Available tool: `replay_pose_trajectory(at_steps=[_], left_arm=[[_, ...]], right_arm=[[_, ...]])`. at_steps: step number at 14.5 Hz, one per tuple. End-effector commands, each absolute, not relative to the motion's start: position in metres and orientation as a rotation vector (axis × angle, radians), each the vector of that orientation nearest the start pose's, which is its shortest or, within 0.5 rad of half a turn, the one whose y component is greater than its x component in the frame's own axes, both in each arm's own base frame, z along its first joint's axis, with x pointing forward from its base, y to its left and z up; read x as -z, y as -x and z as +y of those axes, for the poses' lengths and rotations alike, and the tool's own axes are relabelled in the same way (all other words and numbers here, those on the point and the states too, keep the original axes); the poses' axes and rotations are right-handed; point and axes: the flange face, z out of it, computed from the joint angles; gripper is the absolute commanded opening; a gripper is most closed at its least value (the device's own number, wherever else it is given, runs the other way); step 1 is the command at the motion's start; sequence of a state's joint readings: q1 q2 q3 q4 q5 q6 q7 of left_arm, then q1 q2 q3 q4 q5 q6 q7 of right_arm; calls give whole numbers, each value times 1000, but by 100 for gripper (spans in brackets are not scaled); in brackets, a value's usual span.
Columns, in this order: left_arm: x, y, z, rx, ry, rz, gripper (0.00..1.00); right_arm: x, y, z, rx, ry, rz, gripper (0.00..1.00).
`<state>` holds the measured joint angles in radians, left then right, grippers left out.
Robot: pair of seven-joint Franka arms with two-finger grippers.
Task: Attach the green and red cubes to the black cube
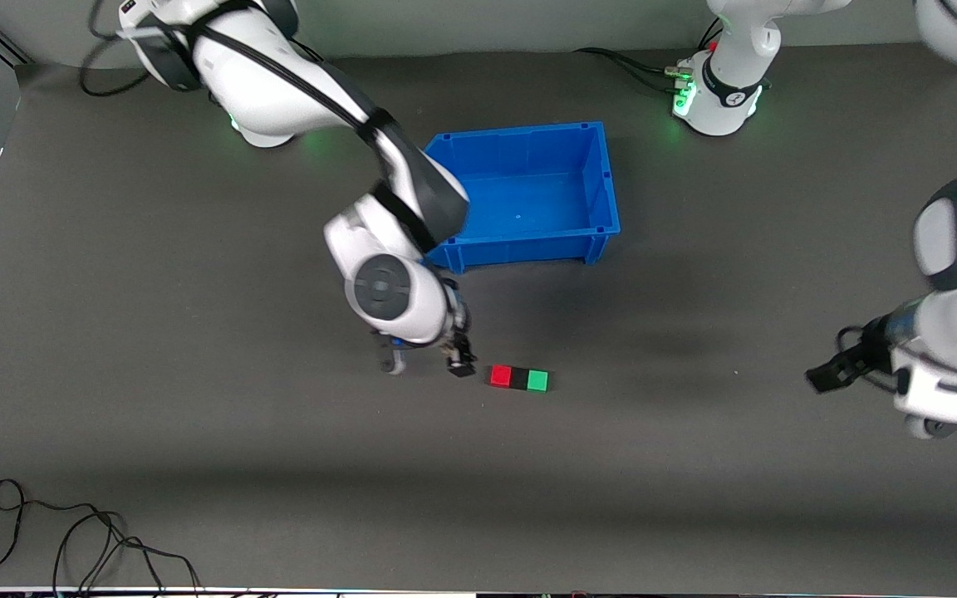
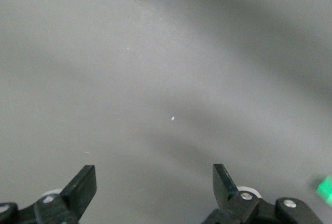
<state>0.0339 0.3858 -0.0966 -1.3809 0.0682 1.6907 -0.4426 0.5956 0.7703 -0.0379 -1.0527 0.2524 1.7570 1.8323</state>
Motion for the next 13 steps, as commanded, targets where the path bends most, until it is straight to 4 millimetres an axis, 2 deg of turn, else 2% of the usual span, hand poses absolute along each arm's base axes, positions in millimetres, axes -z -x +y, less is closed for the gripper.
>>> replay_pose_trajectory(at_steps=[1, 4, 7, 9, 11, 13], left_arm=[[-530, -643, -29, -54, 3085, -242, 100], [-560, -617, -31, -7, 3093, -190, 100], [-567, -590, -36, 60, 3131, -165, 100], [-569, -585, -31, 47, 3139, -35, 100], [-573, -584, -24, 59, 3137, -39, 100], [-579, -582, -23, 71, 3136, -15, 98]], right_arm=[[-451, -621, 357, -446, 2600, 1728, 100], [-534, -621, 256, -571, 2663, 1479, 100], [-591, -607, 163, -582, 2755, 1236, 100], [-615, -597, 102, -582, 2791, 1120, 100], [-625, -589, 63, -569, 2874, 990, 100], [-625, -587, 36, -536, 2987, 838, 100]])
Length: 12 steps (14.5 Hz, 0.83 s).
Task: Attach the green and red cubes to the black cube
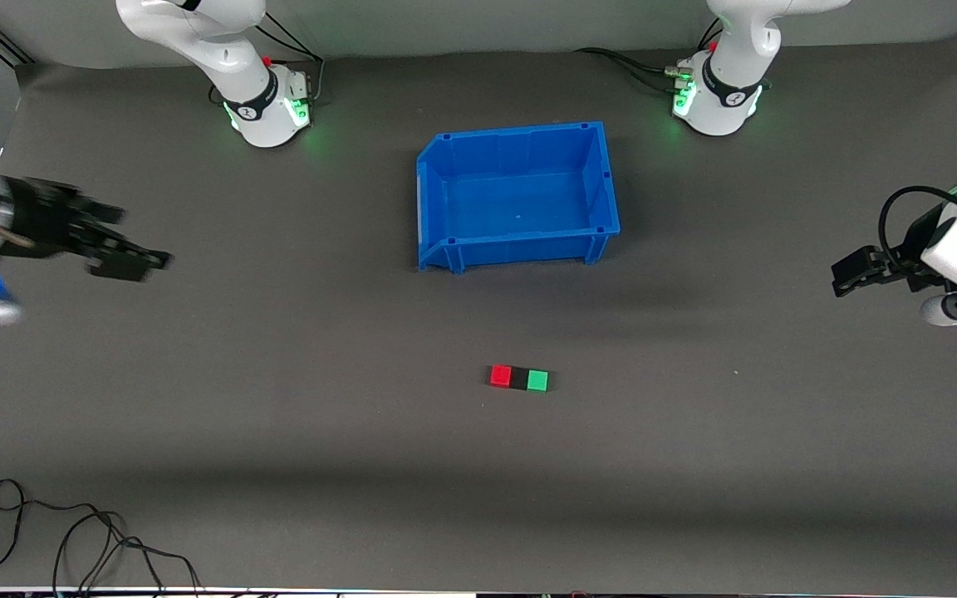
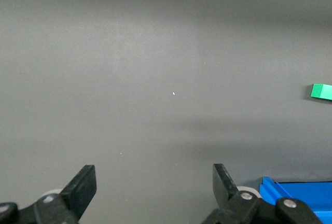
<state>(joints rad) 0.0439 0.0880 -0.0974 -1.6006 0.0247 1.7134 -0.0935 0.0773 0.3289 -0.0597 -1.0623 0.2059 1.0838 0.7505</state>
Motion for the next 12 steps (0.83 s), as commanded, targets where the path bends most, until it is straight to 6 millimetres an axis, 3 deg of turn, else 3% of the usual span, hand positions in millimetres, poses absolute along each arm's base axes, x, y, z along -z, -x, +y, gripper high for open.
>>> replay_pose_trajectory(at_steps=[1, 3, 4, 5, 7, 8, 10, 12], left_arm=[[-581, -580, -21, 71, 3135, -7, 97], [-588, -579, -11, 99, 3133, -24, 93], [-588, -578, 7, 92, 3131, -15, 92], [-587, -578, 15, 87, 3135, 63, 94], [-592, -576, 12, 38, 3154, 90, 96], [-582, -568, 22, -33, 3141, 106, 94], [-593, -559, 50, -21, 3154, 170, 96], [-589, -560, 50, -29, 3157, 182, 97]], right_arm=[[-625, -587, 24, -524, 3032, 714, 100], [-621, -592, 2, -502, 3059, 440, 100], [-616, -596, -6, -482, 3064, 378, 100], [-609, -599, -10, -468, 3065, 352, 100], [-609, -601, -12, -439, 3069, 357, 100], [-607, -601, -9, -447, 3073, 352, 100], [-606, -601, -5, -450, 3089, 341, 100], [-602, -601, 1, -463, 3107, 327, 100]])
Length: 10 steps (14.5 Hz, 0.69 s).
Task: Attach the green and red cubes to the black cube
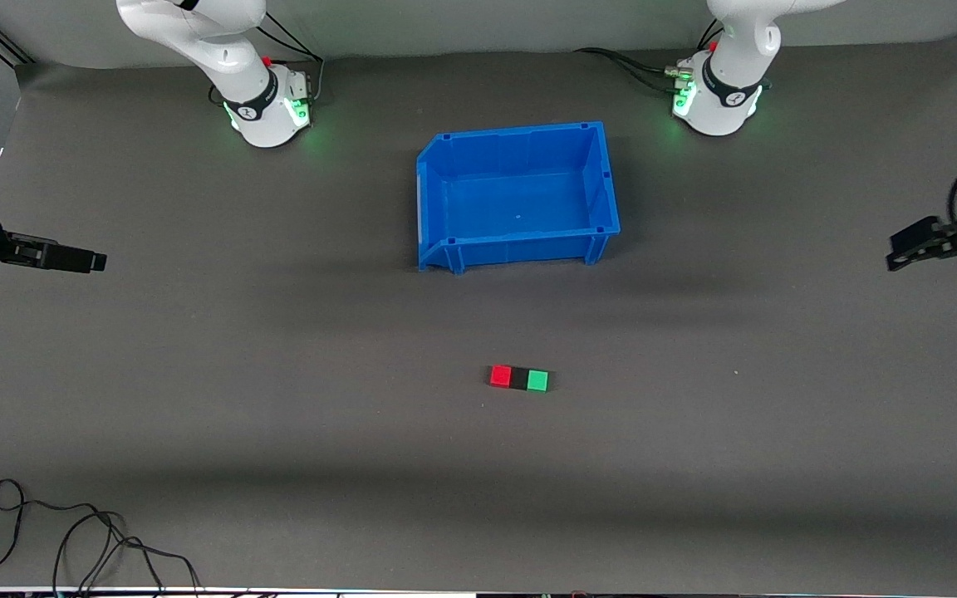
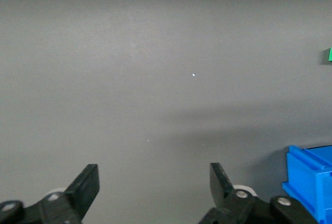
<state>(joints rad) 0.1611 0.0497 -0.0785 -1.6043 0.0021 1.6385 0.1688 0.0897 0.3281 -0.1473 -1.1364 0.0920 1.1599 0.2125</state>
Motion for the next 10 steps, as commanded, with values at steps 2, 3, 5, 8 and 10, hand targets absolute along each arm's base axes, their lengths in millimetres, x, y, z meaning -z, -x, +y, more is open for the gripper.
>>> replay_pose_trajectory(at_steps=[2, 3, 5, 8, 10], left_arm=[[-592, -562, 48, -8, 3156, 160, 99], [-593, -562, 41, -9, 3152, 146, 99], [-591, -564, 17, -18, 3129, 74, 99], [-596, -563, 13, -19, 3112, 94, 99], [-606, -564, 13, -14, 3112, 97, 100]], right_arm=[[-600, -599, 11, -444, 3124, 301, 100], [-599, -597, 14, -435, 3126, 293, 100], [-600, -591, 11, -366, 3123, 293, 100], [-601, -569, -9, -220, 3107, 202, 100], [-597, -556, -15, -126, 3099, 198, 100]])
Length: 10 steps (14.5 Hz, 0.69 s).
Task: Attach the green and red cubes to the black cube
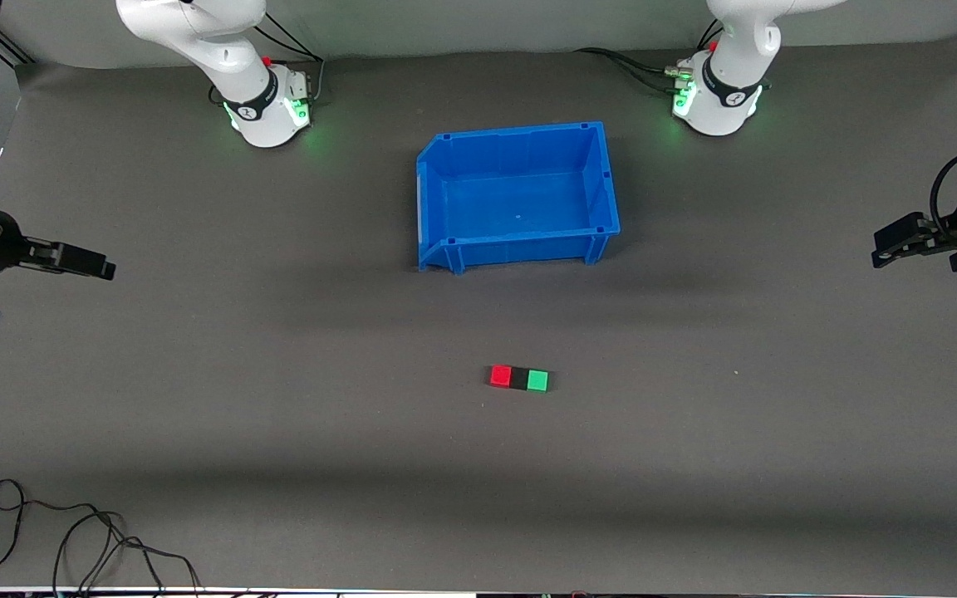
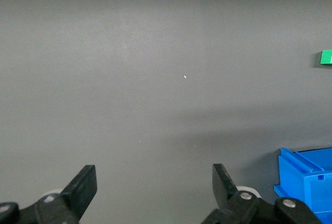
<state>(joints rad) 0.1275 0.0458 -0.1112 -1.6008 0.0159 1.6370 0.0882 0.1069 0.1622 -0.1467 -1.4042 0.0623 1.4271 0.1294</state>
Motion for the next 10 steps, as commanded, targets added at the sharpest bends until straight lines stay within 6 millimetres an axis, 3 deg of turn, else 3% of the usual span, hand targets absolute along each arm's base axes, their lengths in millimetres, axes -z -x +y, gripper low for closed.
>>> replay_pose_trajectory(at_steps=[1, 3, 7, 10], left_arm=[[-610, -565, 14, -21, 3112, 94, 100], [-620, -568, 15, -16, 3113, 93, 100], [-619, -568, -1, -34, 3110, 113, 100], [-618, -570, -3, -24, 3111, 107, 99]], right_arm=[[-598, -554, -14, -85, 3098, 199, 100], [-604, -555, -20, -54, 3097, 216, 100], [-609, -555, -15, -32, 3116, 197, 100], [-625, -556, -6, 23, 3118, 173, 100]])
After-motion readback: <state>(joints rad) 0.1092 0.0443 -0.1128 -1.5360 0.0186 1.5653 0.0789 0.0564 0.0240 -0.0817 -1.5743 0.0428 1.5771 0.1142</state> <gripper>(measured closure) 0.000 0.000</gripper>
